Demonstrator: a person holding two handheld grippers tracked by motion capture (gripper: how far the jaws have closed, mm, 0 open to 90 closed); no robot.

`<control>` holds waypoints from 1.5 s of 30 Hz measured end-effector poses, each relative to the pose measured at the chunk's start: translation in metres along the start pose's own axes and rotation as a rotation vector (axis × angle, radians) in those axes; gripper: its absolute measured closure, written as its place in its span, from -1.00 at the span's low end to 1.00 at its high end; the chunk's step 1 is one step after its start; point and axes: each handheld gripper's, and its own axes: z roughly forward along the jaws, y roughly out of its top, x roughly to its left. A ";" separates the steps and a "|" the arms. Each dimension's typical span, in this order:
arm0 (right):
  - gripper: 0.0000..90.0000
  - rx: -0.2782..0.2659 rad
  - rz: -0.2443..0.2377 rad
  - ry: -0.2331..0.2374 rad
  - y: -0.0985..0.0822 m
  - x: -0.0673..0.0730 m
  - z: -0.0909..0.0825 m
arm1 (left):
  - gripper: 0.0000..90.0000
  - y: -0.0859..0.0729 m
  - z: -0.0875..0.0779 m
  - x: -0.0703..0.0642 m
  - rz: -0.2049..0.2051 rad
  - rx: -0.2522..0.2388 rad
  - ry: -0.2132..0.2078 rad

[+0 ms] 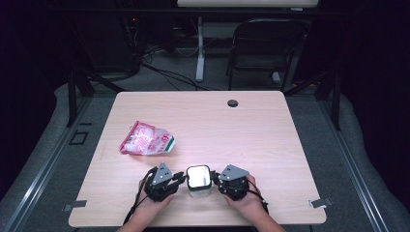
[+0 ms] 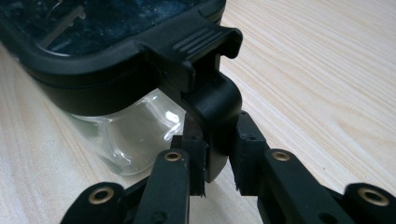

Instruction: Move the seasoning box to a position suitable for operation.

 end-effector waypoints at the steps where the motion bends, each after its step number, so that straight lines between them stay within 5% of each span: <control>1: 0.73 0.000 0.000 -0.001 0.000 0.000 0.000 | 0.83 0.000 0.000 -0.001 0.004 0.002 0.001; 7: 0.73 0.007 -0.006 -0.002 -0.001 0.001 -0.002 | 0.99 0.000 -0.001 -0.005 0.024 0.014 -0.023; 18: 0.72 0.003 -0.032 -0.009 -0.004 0.000 -0.006 | 1.00 0.000 -0.003 -0.013 0.071 0.034 -0.038; 26: 0.56 -0.022 -0.012 -0.005 0.001 0.005 -0.032 | 1.00 0.003 -0.006 -0.013 0.078 0.033 -0.038; 31: 0.56 0.002 0.107 0.031 0.002 0.003 -0.047 | 1.00 0.008 -0.011 -0.011 0.067 0.015 -0.051; 34: 0.56 -0.010 0.140 0.035 0.007 0.004 -0.056 | 1.00 0.008 -0.009 -0.010 0.056 0.020 -0.060; 45: 0.56 -0.070 0.276 -0.037 0.034 -0.006 -0.062 | 1.00 0.008 -0.006 -0.010 0.046 0.024 -0.068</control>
